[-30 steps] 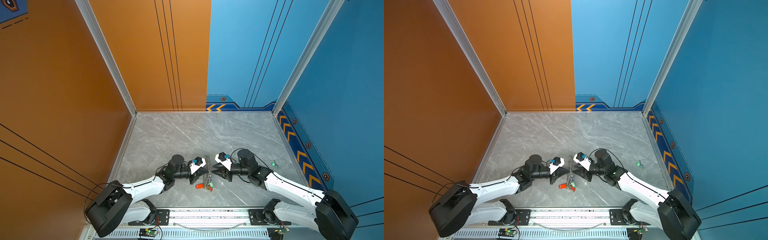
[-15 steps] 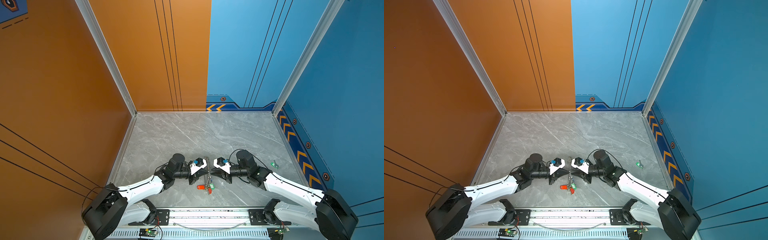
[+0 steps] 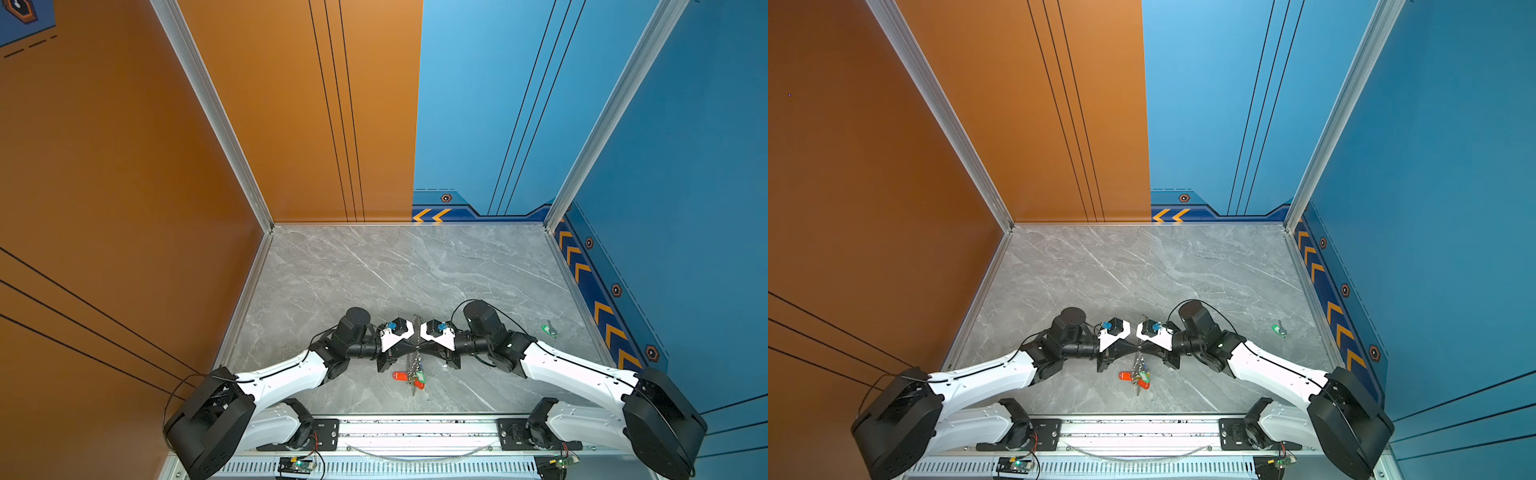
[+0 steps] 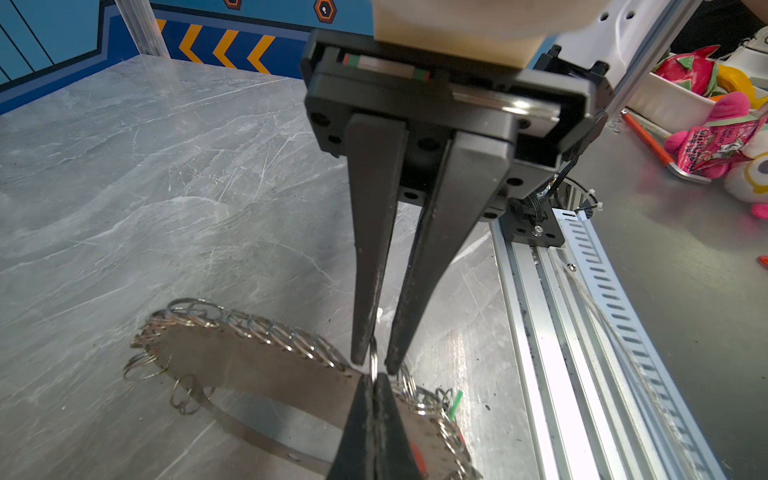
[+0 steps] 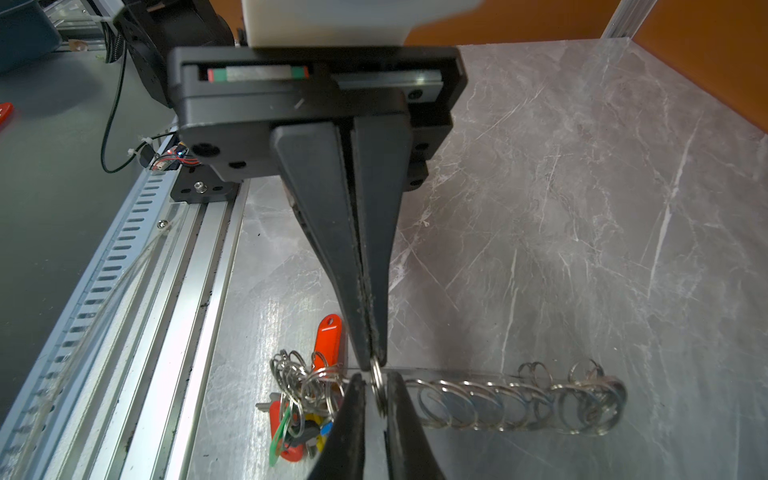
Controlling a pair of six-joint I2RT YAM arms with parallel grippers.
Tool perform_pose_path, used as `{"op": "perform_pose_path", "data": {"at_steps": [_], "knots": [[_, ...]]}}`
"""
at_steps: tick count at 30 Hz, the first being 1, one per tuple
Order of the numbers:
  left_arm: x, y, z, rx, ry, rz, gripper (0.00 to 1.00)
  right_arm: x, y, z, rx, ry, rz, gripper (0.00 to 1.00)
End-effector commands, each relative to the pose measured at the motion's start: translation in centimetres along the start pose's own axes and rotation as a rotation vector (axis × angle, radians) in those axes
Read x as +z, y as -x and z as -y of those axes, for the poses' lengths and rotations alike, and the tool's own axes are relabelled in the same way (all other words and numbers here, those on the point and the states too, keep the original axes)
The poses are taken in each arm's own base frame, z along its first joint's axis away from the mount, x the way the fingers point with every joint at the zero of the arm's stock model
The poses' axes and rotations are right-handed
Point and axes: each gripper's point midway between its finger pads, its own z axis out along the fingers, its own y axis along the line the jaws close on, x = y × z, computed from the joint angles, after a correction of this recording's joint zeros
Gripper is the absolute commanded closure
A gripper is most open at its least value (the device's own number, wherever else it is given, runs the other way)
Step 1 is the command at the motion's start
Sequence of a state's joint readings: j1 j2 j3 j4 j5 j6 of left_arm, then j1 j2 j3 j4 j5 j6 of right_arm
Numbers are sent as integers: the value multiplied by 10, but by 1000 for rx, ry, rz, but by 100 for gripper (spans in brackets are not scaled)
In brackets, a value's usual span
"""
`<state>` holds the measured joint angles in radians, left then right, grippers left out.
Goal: Put the keys on the keyring
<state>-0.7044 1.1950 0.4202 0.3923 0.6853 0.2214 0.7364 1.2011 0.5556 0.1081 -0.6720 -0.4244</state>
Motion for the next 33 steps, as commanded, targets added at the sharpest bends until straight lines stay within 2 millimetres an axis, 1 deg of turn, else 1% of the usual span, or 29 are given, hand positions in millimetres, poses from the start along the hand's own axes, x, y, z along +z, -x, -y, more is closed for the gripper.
{"op": "perform_pose_path", "data": {"at_steps": [1, 4, 5, 7, 9, 10, 11, 13, 18, 21, 25, 33], "knots": [[2, 15, 3, 49, -27, 34, 100, 2, 2, 1, -15, 0, -21, 93], [1, 15, 2, 53, -17, 34, 100, 2, 2, 3, -18, -13, -24, 100], [1, 15, 0, 54, -1, 32, 99, 2, 1, 4, -18, -21, -24, 100], [-3, 18, -7, 57, 44, 39, 92, -3, 6, 8, -9, -44, 8, 100], [-12, 25, -16, 45, 100, 88, 81, -9, 12, 12, 13, -64, 73, 100], [-17, 28, -21, 37, 133, 123, 77, -13, 16, 17, 31, -78, 112, 100], [-21, 31, -24, 36, 156, 152, 75, -17, 19, 21, 45, -82, 142, 100], [-24, 32, -26, 30, 165, 168, 74, -19, 22, 20, 56, -76, 173, 100], [-23, 33, -24, 21, 134, 173, 77, -25, 34, 25, 64, -82, 264, 100], [-22, 32, -21, 18, 113, 171, 79, -26, 40, 24, 62, -70, 307, 100], [-21, 31, -20, 18, 101, 170, 80, -27, 45, 23, 63, -59, 343, 100], [-21, 33, -16, 18, 81, 179, 79, -28, 53, 19, 65, -30, 401, 100]]}}
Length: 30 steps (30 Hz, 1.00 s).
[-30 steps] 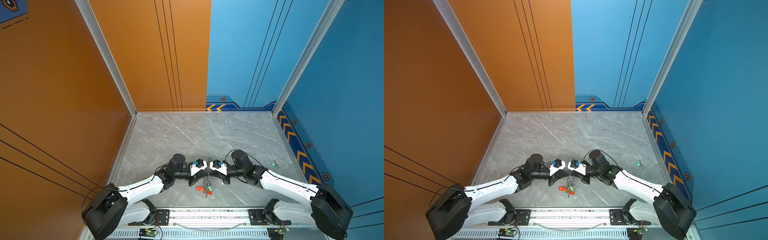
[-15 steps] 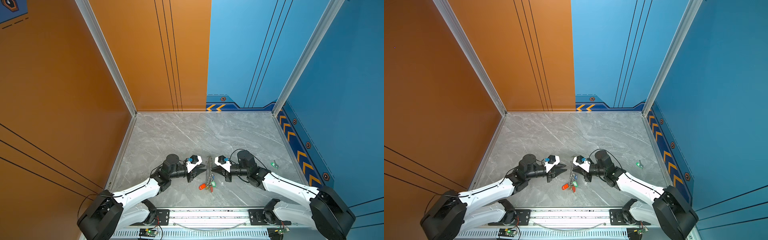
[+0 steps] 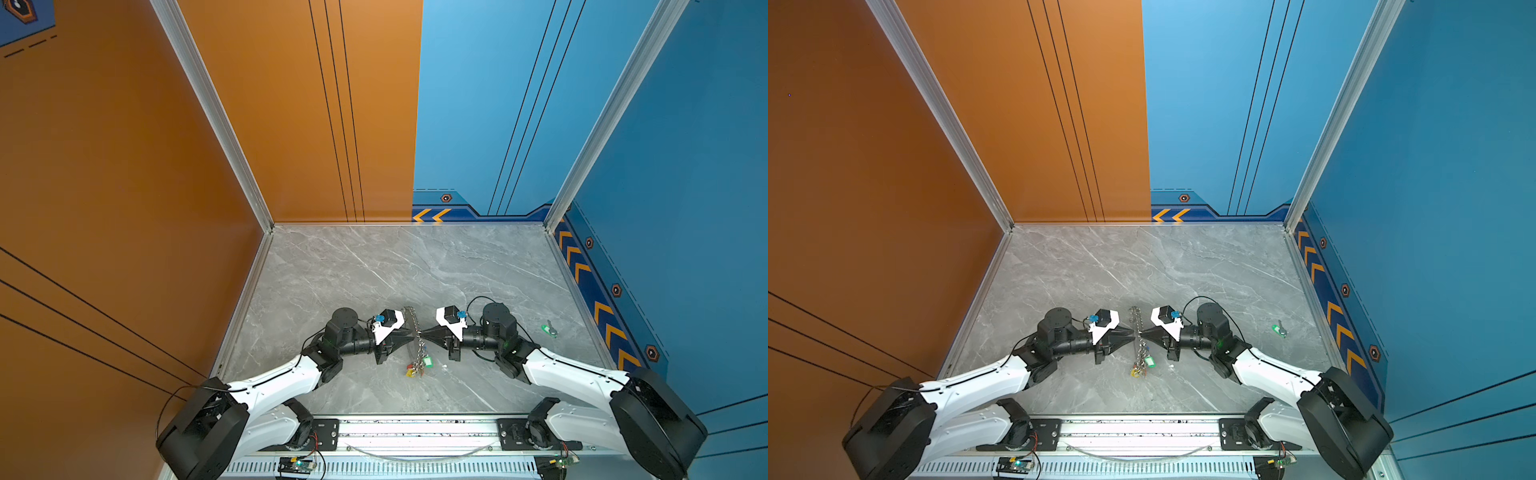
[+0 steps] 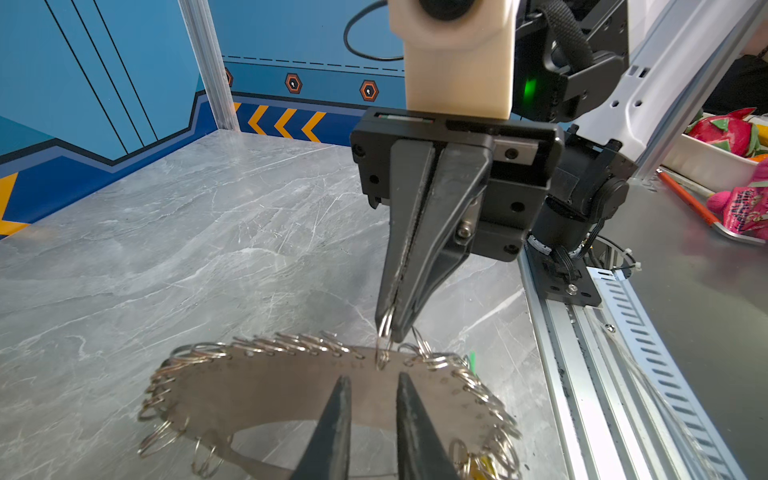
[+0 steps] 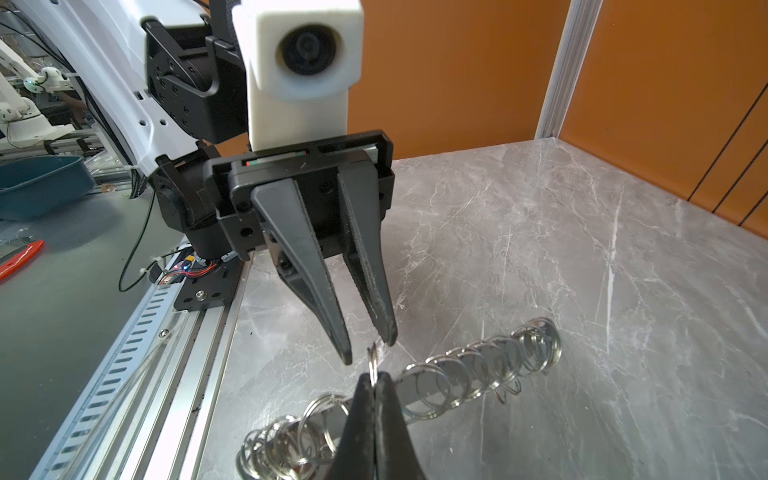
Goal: Put the keys on the keyring
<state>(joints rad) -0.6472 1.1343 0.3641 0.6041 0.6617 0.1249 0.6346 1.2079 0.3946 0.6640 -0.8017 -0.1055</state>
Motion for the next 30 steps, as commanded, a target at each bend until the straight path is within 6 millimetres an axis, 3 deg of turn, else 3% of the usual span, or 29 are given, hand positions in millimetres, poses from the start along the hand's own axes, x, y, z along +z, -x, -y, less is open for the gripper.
{"op": "perform_pose_path", "data": {"at_steps": [1, 12, 19, 21, 25, 28, 30], "knots": [[-1, 0, 5, -9, -32, 13, 79, 0, 20, -5, -28, 35, 84, 100], [-2, 4, 6, -15, -39, 25, 86, 10, 18, -8, -25, 55, 97, 100], [0, 3, 5, -21, -48, 19, 100, 12, 15, -7, -23, 48, 90, 100], [2, 0, 5, -24, -46, 12, 100, 11, 13, -6, -25, 39, 80, 100], [4, -7, -2, -1, 1, -68, 100, 6, -3, -2, -61, -13, -19, 75], [7, -14, -2, 30, 20, -136, 100, -6, -24, -3, -140, -38, -181, 66], [11, -19, 0, 61, 21, -199, 100, -12, -23, 2, -167, -69, -206, 64]]}}
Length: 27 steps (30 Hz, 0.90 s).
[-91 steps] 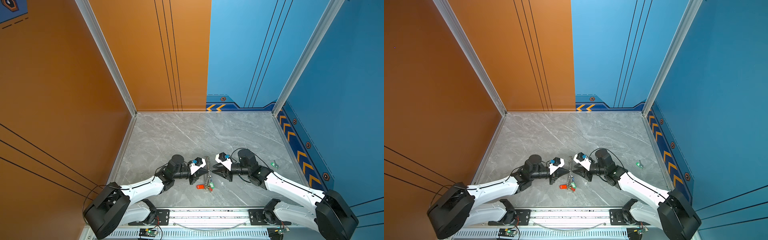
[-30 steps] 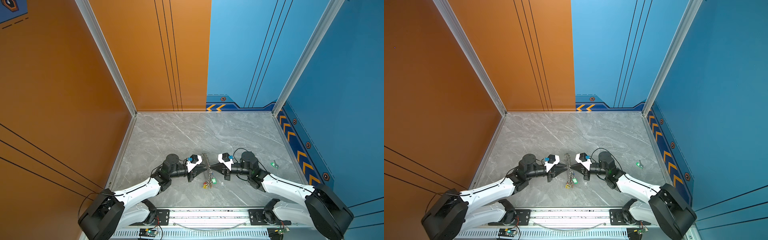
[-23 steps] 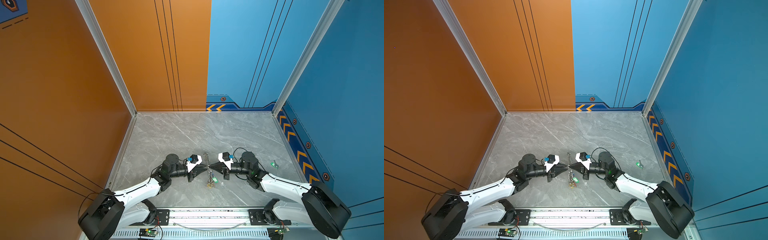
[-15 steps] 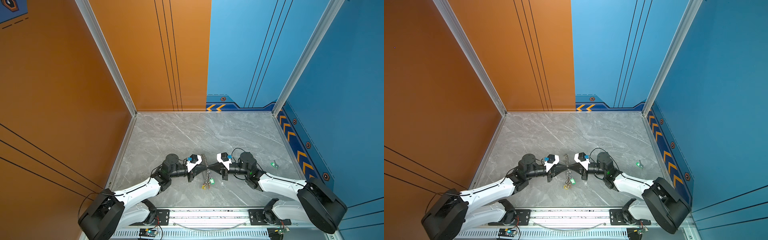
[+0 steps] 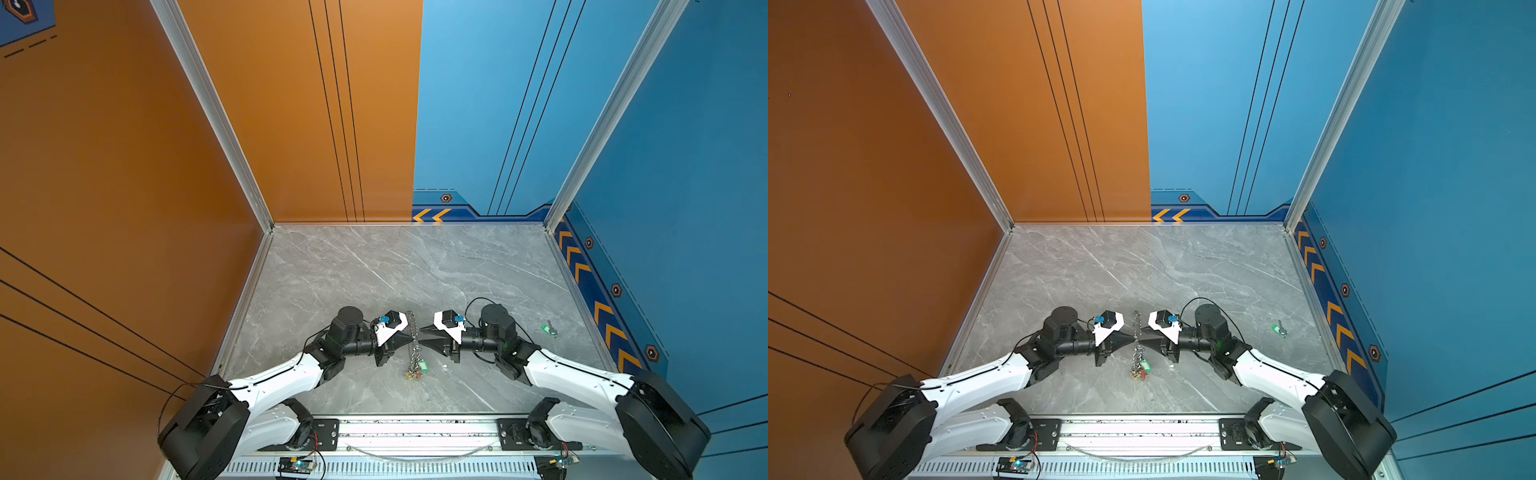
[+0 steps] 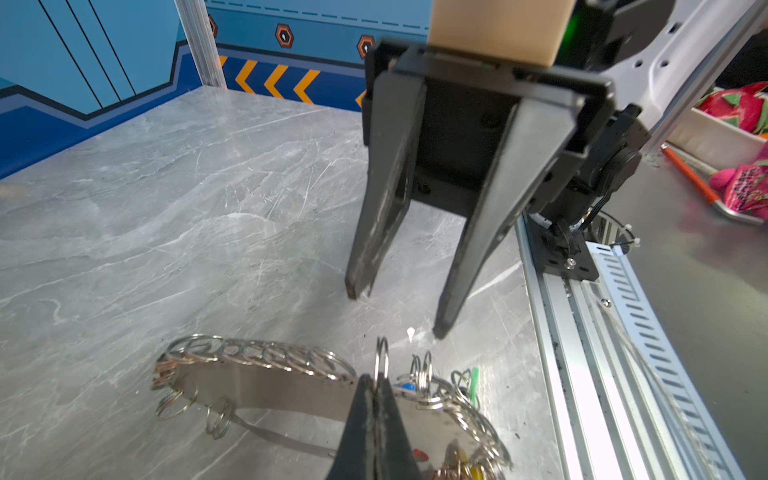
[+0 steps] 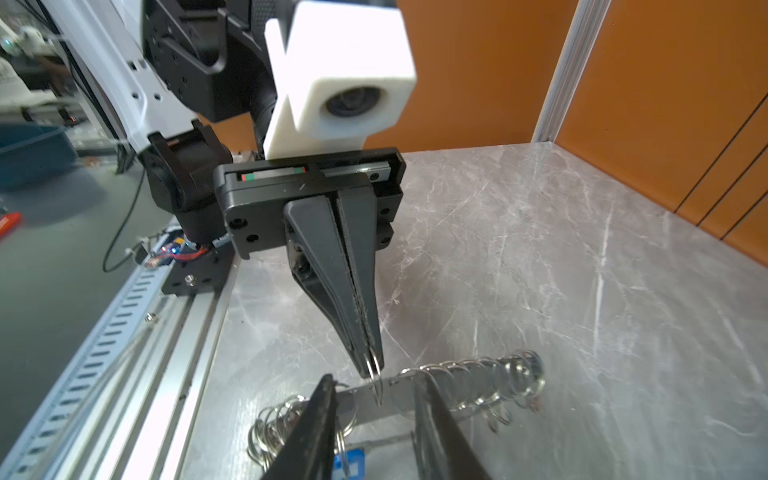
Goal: Put the keys on the keyring
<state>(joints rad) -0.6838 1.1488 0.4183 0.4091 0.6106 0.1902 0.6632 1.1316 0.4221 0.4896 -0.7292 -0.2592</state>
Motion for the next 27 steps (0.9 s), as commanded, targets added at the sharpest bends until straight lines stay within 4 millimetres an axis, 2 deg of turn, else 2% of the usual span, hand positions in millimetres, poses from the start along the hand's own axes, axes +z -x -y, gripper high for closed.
{"op": "perform_pose_path", "data": {"at_steps": [1, 6, 14, 27], "knots": [[6, 2, -3, 88, 31, -92, 100, -9, -20, 3, -62, -24, -138, 63], [11, 9, -4, 112, 20, -162, 100, -12, -25, 6, -100, -16, -164, 65], [17, 5, 4, 111, -54, -246, 100, -15, -17, 0, -103, -3, -119, 72], [17, 10, 15, 111, -116, -222, 100, -3, -24, -6, -86, 34, -131, 81]]}}
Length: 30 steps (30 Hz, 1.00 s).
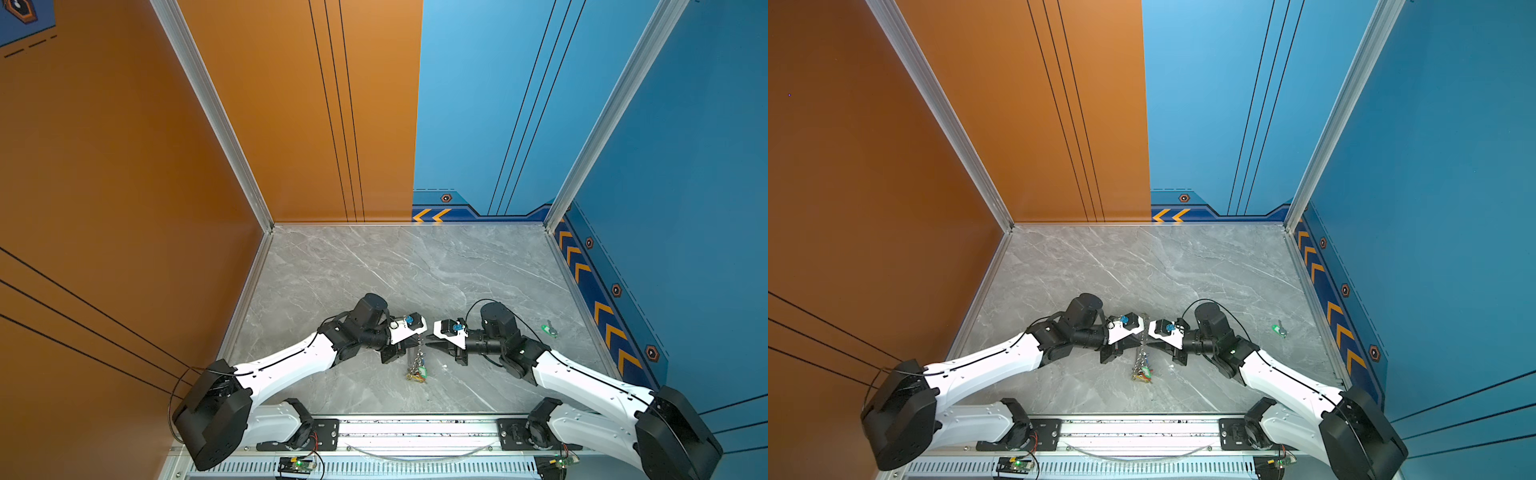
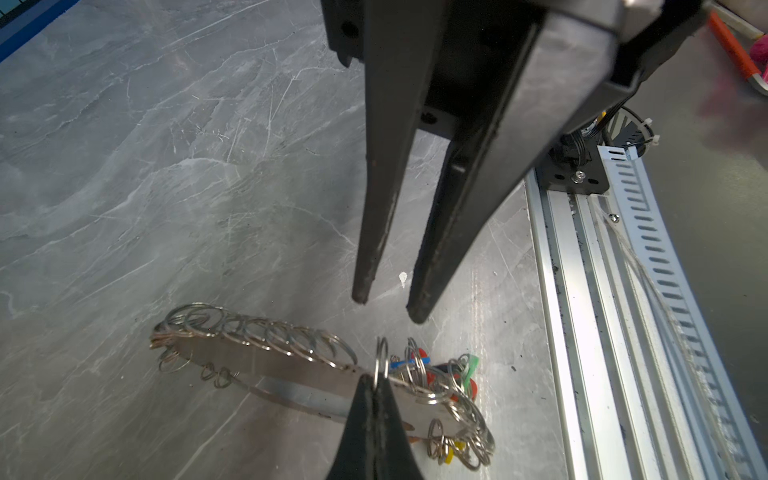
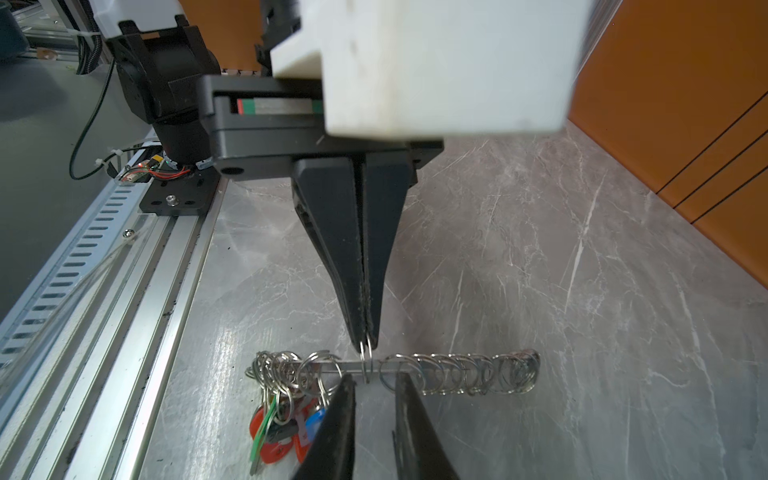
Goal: Put the keys on the keyring
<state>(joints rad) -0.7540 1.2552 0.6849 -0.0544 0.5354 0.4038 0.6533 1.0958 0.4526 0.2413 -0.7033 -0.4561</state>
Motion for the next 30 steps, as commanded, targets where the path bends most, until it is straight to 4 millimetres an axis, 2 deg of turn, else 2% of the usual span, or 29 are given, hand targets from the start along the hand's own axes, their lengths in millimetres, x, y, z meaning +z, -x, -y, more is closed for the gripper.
{"op": "perform_pose_path", "data": {"at_steps": [1, 17, 25, 27, 30], "knots": [[-3, 18, 7, 39, -42, 46, 100, 5, 3, -1, -6, 19, 9, 81], [-1, 21, 12, 29, -80, 59, 100, 14, 5, -3, 19, 50, 24, 81], [0, 18, 12, 26, -77, 55, 100, 16, 4, -2, 21, 48, 15, 98], [0, 18, 9, 25, -63, 54, 100, 15, 6, -1, 20, 44, 19, 100], [-7, 22, -1, -20, -25, 117, 90, 12, 10, 2, 39, 29, 49, 100]]}}
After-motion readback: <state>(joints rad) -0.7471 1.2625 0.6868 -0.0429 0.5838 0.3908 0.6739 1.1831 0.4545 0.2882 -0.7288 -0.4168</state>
